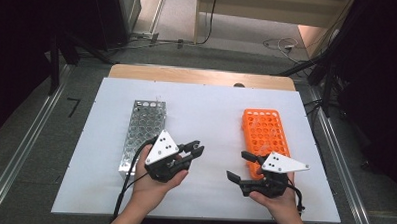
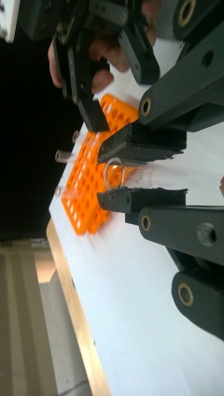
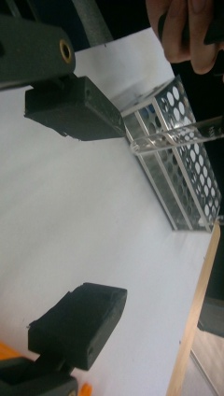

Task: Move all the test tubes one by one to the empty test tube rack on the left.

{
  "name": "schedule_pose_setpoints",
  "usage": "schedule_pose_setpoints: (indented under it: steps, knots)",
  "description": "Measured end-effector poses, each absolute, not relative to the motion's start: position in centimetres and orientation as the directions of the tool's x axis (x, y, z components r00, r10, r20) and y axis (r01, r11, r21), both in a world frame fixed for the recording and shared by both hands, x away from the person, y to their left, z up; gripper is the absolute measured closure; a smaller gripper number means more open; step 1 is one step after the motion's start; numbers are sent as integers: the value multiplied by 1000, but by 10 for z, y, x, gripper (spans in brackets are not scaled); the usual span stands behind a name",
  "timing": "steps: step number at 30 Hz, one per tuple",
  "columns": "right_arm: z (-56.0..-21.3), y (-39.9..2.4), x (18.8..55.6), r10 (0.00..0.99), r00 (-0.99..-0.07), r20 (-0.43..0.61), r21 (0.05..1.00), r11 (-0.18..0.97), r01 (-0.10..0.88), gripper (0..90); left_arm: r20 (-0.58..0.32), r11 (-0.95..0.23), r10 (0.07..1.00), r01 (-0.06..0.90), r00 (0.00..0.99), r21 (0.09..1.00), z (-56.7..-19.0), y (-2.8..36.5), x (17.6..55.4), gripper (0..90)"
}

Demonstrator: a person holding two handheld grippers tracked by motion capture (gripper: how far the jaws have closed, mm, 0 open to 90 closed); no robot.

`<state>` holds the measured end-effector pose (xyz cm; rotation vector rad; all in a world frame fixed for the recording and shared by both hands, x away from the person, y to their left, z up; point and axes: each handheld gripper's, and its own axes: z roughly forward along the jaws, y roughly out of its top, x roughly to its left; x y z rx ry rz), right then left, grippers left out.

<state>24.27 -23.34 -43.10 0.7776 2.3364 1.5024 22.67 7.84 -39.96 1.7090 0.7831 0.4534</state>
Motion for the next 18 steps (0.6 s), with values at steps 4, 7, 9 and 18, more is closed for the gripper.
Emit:
schedule_pose_setpoints:
  steps: [4, 7, 9, 18]
  knots:
    - [-430, -246, 246, 587, -807, 63, 899, 318, 301, 86, -97, -112, 735, 261, 672, 959, -395, 93, 234, 759]
    - [-431, -255, 248, 597, -800, 62, 895, 321, 309, 37, -101, -95, 757, 261, 645, 961, -393, 105, 239, 759]
    - [-431, -260, 249, 610, -791, 55, 892, 326, 314, 2, -100, -88, 773, 262, 627, 961, -391, 113, 243, 759]
    - [-431, -280, 252, 624, -779, 62, 897, 307, 317, 0, -111, -56, 816, 269, 568, 962, -389, 137, 262, 759]
